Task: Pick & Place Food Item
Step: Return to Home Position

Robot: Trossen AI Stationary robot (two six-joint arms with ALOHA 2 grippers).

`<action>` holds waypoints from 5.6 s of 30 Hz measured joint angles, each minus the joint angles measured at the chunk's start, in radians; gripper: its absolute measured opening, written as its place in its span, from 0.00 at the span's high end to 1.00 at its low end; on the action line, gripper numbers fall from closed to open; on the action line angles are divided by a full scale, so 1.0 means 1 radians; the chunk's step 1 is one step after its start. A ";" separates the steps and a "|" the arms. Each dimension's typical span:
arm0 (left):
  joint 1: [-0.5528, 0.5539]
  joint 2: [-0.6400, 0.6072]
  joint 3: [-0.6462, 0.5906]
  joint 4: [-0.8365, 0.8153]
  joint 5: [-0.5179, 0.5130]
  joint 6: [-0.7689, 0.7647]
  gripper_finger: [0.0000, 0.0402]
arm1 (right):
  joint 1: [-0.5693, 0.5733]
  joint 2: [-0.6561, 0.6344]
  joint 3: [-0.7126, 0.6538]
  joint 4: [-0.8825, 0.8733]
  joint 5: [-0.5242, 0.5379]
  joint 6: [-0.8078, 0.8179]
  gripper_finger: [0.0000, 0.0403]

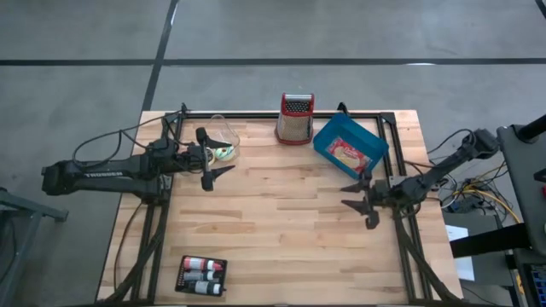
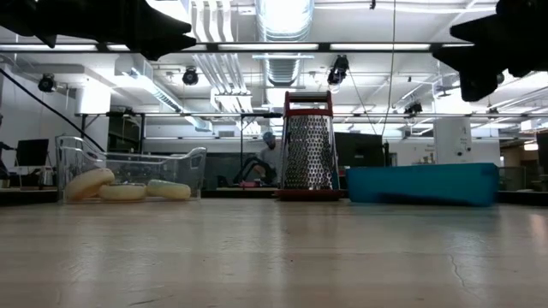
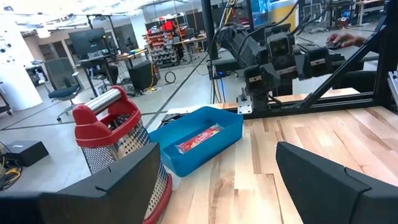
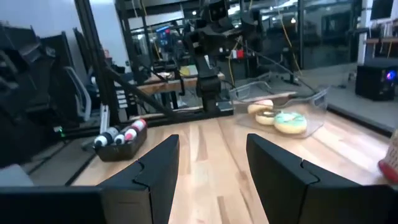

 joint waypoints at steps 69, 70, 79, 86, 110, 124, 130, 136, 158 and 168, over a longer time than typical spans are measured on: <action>-0.005 -0.375 -0.045 -0.345 0.266 -0.148 0.19 | 0.000 -0.620 0.000 -0.452 0.116 -0.385 0.55; -0.005 -0.382 -0.062 -0.324 0.299 -0.142 0.19 | 0.000 -0.620 0.000 -0.451 0.114 -0.384 0.55; -0.005 -0.475 -0.238 -0.209 0.359 -0.137 0.19 | 0.000 -0.619 0.000 -0.452 0.112 -0.371 0.55; -0.005 -0.604 -0.250 -0.314 0.359 -0.144 0.19 | 0.000 -0.619 0.000 -0.455 0.112 -0.363 0.55; -0.005 -0.685 -0.347 -0.445 0.345 -0.132 0.19 | 0.000 -0.613 0.000 -0.480 0.085 -0.311 0.55; -0.005 -0.673 -0.351 -0.438 0.339 -0.158 0.19 | 0.000 -0.611 0.001 -0.481 0.093 -0.353 0.55; -0.005 -0.673 -0.352 -0.438 0.337 -0.158 0.19 | 0.000 -0.611 0.001 -0.481 0.093 -0.353 0.55; -0.005 -0.672 -0.352 -0.438 0.337 -0.158 0.19 | 0.000 -0.611 0.001 -0.481 0.093 -0.353 0.55; -0.005 -0.672 -0.352 -0.438 0.337 -0.158 0.19 | 0.000 -0.611 0.001 -0.481 0.093 -0.353 0.55; -0.005 -0.672 -0.353 -0.439 0.338 -0.158 0.19 | 0.000 -0.611 0.000 -0.481 0.093 -0.353 0.55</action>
